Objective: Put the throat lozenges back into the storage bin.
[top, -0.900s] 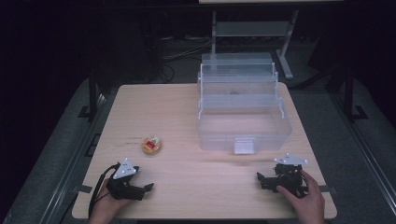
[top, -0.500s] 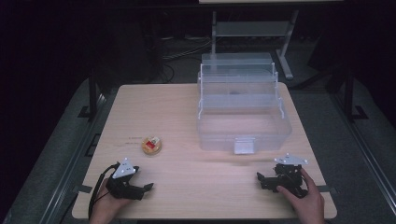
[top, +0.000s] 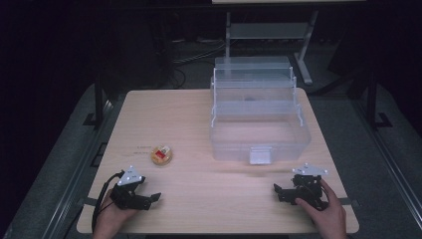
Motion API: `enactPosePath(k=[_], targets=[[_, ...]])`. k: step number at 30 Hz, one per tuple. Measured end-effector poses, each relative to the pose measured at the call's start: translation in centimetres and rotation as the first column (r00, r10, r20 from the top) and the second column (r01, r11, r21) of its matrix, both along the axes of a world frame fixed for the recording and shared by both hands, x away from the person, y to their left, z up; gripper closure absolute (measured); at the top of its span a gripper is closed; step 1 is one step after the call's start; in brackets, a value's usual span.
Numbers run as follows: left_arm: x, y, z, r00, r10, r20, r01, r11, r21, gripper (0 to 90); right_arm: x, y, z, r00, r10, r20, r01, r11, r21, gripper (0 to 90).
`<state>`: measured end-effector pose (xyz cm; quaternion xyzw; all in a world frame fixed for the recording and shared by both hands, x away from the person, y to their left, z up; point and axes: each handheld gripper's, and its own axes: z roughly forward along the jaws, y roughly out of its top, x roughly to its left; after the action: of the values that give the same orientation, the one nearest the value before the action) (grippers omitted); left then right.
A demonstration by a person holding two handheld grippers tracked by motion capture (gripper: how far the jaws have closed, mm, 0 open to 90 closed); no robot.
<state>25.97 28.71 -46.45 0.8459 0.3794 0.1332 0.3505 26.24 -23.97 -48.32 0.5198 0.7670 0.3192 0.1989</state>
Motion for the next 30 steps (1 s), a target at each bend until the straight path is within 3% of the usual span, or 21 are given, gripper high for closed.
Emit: enactPosePath(k=[7,21,30], targets=[[0.1,0.2,0.6,1.0000,0.009,0.002,-0.009,0.9998,-0.016,12.6,0.0,0.0,0.0,1.0000,-0.002,-0.001,0.002,1.000,0.001,0.0],[0.9,-0.2,1.5,0.9999,0.011,0.003,-0.011,0.9996,0.028,12.8,0.0,0.0,0.0,1.0000,-0.001,-0.001,0.001,1.000,0.000,0.0],[1.5,0.2,2.1,0.9998,0.021,0.000,-0.021,0.9992,0.035,13.2,0.0,0.0,0.0,1.0000,-0.001,-0.001,0.001,1.000,0.001,0.0]])
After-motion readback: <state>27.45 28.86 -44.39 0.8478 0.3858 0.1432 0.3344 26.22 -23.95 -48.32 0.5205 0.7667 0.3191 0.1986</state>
